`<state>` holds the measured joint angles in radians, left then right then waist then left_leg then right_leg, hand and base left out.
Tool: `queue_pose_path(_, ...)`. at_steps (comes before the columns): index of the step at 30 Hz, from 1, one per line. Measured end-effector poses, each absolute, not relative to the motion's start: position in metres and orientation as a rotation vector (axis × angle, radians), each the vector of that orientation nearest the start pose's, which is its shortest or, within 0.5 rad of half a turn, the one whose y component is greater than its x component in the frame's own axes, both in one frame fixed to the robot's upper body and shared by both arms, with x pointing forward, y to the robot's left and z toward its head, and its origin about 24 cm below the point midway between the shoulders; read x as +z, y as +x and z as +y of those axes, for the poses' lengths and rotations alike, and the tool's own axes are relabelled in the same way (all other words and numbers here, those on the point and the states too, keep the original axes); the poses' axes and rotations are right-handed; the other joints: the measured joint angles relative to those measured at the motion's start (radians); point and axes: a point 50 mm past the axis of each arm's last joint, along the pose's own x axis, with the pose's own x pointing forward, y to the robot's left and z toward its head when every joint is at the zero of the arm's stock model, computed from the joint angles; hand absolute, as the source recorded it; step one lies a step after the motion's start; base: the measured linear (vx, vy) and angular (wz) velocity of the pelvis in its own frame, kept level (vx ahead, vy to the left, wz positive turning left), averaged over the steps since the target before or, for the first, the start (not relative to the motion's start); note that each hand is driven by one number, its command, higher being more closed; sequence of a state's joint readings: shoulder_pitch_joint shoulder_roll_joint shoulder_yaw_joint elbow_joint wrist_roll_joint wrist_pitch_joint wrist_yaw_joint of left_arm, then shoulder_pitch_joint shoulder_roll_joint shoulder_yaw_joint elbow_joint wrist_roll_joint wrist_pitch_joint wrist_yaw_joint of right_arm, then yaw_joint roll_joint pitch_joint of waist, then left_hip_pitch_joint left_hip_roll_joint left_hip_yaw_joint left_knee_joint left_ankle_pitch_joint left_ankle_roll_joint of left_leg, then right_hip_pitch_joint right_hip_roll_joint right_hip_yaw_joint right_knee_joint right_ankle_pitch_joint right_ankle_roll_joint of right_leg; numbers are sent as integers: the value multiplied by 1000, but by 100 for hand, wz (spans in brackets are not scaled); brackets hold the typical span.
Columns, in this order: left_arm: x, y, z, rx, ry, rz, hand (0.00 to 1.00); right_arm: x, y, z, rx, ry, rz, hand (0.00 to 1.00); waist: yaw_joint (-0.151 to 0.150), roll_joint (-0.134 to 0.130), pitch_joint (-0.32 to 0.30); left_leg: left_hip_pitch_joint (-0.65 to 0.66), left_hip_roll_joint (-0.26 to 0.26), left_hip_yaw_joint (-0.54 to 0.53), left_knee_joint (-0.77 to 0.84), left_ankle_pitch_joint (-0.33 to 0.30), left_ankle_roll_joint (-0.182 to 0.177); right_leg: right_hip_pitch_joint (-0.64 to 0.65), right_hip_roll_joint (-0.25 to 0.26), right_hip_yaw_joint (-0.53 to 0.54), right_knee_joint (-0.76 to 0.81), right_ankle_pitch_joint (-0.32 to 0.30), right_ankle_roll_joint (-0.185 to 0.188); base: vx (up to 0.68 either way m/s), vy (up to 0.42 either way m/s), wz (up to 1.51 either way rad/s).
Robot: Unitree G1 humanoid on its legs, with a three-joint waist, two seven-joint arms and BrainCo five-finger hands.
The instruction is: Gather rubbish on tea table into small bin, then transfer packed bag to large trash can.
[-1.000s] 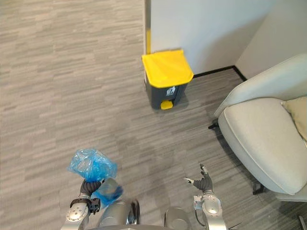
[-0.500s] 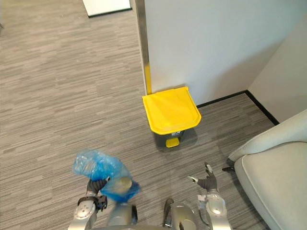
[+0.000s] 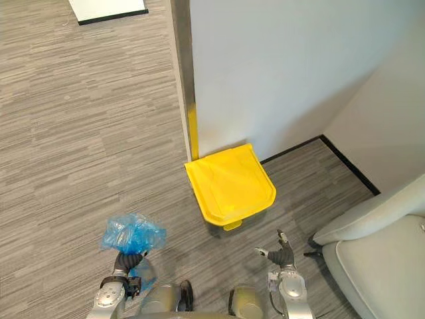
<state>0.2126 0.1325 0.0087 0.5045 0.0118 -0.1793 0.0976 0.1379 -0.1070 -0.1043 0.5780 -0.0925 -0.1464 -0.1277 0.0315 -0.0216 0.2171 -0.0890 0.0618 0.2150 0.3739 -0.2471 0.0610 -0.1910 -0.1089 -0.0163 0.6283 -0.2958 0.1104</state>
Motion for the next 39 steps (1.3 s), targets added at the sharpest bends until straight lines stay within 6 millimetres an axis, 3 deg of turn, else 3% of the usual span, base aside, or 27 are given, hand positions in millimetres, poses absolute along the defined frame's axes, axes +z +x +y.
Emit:
queue_pose_path(1, -88, 157, 210, 181, 174, 525, 100, -92, 168, -215, -244, -204, 559, 0, -8, -3, -4, 3, -1, -7, 10, 0, -1, -5, 2, -14, -119, 21, -11, 202, -62, 29)
queue_pose_path(2, -88, 156, 212, 189, 181, 527, 100, -93, 167, -215, -244, -203, 564, 0, -9, -11, -9, 5, -9, -8, 15, -2, -4, -4, 1, -15, -198, 75, -20, 255, -101, 28)
queue_pose_path(3, -89, 154, 216, 207, 180, 539, 100, -93, 167, -218, -248, -211, 568, 0, -11, -6, -17, 16, -12, -19, 25, -19, -30, 4, 3, -9, -261, 154, -20, 316, -116, 11)
queue_pose_path(4, -93, 150, 212, 215, 161, 555, 100, -95, 165, -223, -254, -223, 584, 0, -10, 18, -35, 24, 7, -21, 24, -23, -37, 34, 19, -11, -291, 165, -26, 261, -89, 0)
queue_pose_path(7, -96, 144, 206, 213, 140, 572, 100, -96, 163, -225, -263, -224, 589, 0, -8, 47, -57, 77, 33, -13, -24, -32, -53, 90, 54, -1, -374, 186, -36, 203, -58, -28)
queue_pose_path(13, -100, 144, 199, 201, 119, 585, 100, -107, 140, -240, -324, -220, 671, 0, -18, 55, -82, 143, 32, 10, -93, -27, -62, 158, 65, 18, -481, 232, -31, 93, 18, -20)
queue_pose_path(17, -100, 145, 198, 183, 115, 586, 100, -111, 124, -246, -357, -218, 713, 0, -21, 57, -107, 154, 2, 10, -91, -24, -64, 197, 36, 20, -548, 261, -12, 26, 87, -8)
queue_pose_path(21, -100, 149, 197, 180, 115, 581, 100, -115, 122, -244, -358, -207, 733, 0, -18, 56, -107, 148, -10, 10, -71, -24, -64, 206, 28, 17, -563, 281, -13, -29, 58, -1)
queue_pose_path(25, -102, 146, 199, 180, 122, 593, 100, -112, 134, -241, -354, -195, 704, 0, -16, 51, -104, 130, -13, 23, -34, -24, -64, 201, 20, 19, -564, 300, -9, -71, 29, -7)
queue_pose_path(27, -102, 143, 202, 184, 133, 600, 100, -110, 143, -238, -345, -189, 684, 0, -15, 45, -103, 113, -12, 30, -24, -25, -63, 182, 21, 21, -561, 306, -10, -121, 0, -12)
queue_pose_path(30, -100, 144, 208, 192, 153, 591, 100, -104, 159, -235, -334, -188, 645, 0, -13, 44, -97, 57, 2, 32, 0, -55, -34, 95, 27, 21, -486, 290, -4, -155, -14, -11)
queue_pose_path(33, -94, 147, 212, 202, 171, 568, 100, -99, 168, -234, -329, -188, 617, 0, -10, 25, -54, 59, 3, 21, 64, -141, -14, 25, 17, 14, -277, 197, -6, -172, -13, -4)
queue_pose_path(36, -92, 146, 216, 200, 190, 561, 100, -101, 163, -232, -342, -187, 634, 0, -14, 13, -22, 88, 2, -3, 104, -166, 26, -70, 2, -46, -79, 130, -42, -111, -13, 10)
queue_pose_path(38, -88, 154, 217, 180, 211, 541, 100, -98, 163, -233, -346, -188, 620, 0, -15, 10, -4, 84, 15, -26, 148, -190, 29, -113, 3, -86, -152, 133, -27, 6, -43, 29)
queue_pose_path(39, -85, 160, 217, 173, 216, 524, 100, -96, 165, -234, -350, -191, 607, 0, -15, 8, 12, 83, 26, -37, 184, -210, 27, -131, -1, -112, -261, 176, -11, 47, -67, 40)
